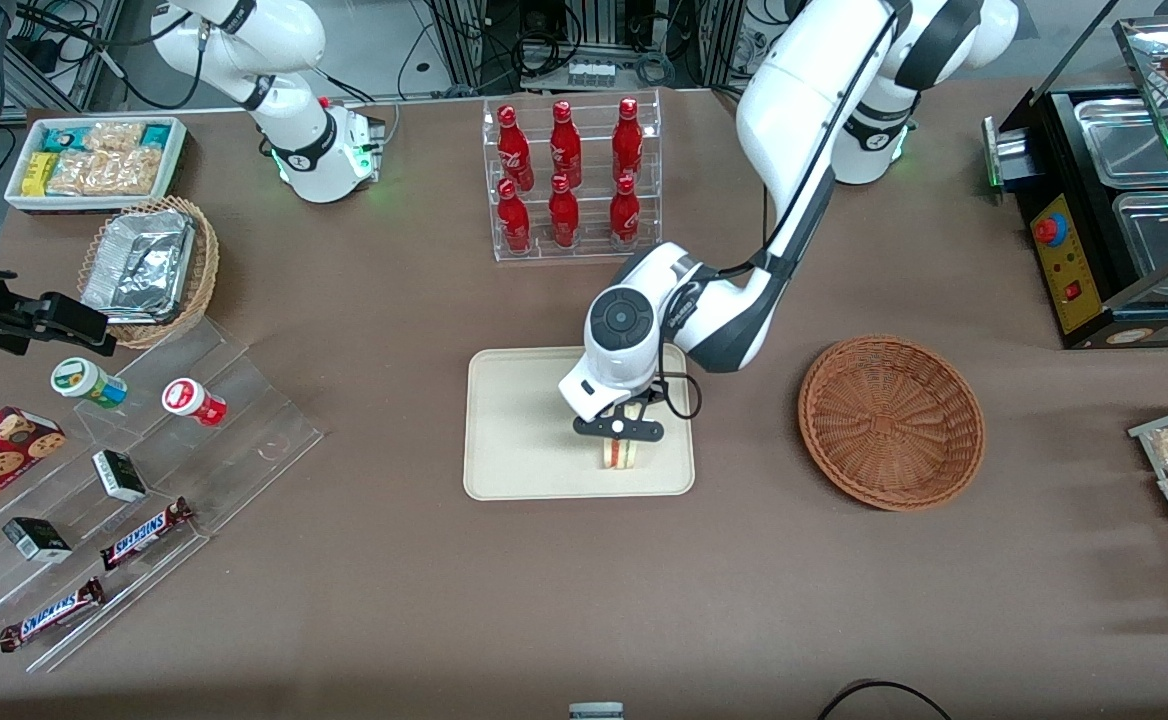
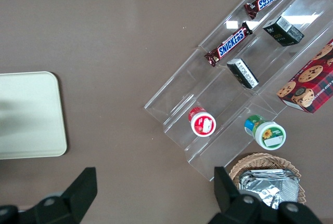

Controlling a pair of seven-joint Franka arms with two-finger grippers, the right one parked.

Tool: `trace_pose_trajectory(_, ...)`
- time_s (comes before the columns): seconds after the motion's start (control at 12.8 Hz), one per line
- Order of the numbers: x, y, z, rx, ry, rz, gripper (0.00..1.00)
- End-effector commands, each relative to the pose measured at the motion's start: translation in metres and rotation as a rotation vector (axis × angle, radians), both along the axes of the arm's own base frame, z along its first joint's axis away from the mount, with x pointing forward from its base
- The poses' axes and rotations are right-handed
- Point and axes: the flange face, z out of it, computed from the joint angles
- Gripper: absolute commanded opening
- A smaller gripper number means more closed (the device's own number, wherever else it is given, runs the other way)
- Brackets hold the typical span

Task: Place sandwich from basket to tray

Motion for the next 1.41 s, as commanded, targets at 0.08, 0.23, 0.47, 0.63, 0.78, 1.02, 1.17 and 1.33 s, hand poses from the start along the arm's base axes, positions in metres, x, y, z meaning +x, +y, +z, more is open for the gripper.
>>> trace_pose_trajectory(0.08, 0.0, -0.013, -0.011, -0.016, -0.016, -0.017, 0.61)
trace_pose_trajectory(0.23, 0.0, -0.013, -0.007, -0.007, -0.021, -0.006, 1.0)
trace_pose_trajectory(0.47, 0.005, -0.011, 0.015, -0.021, -0.049, 0.0, 1.0)
trace_pose_trajectory(0.63, 0.013, -0.006, 0.039, -0.047, -0.073, 0.02, 1.0)
trace_pose_trajectory(0.78, 0.023, 0.003, 0.071, -0.062, -0.113, 0.023, 1.0)
trace_pose_trajectory(1.02, 0.048, 0.037, 0.105, -0.072, -0.138, 0.073, 1.0)
trace_pose_trajectory(1.17, 0.07, 0.074, 0.128, -0.074, -0.141, 0.134, 1.0)
trace_pose_trajectory(1.33, 0.084, 0.115, 0.146, -0.045, -0.103, 0.168, 1.0)
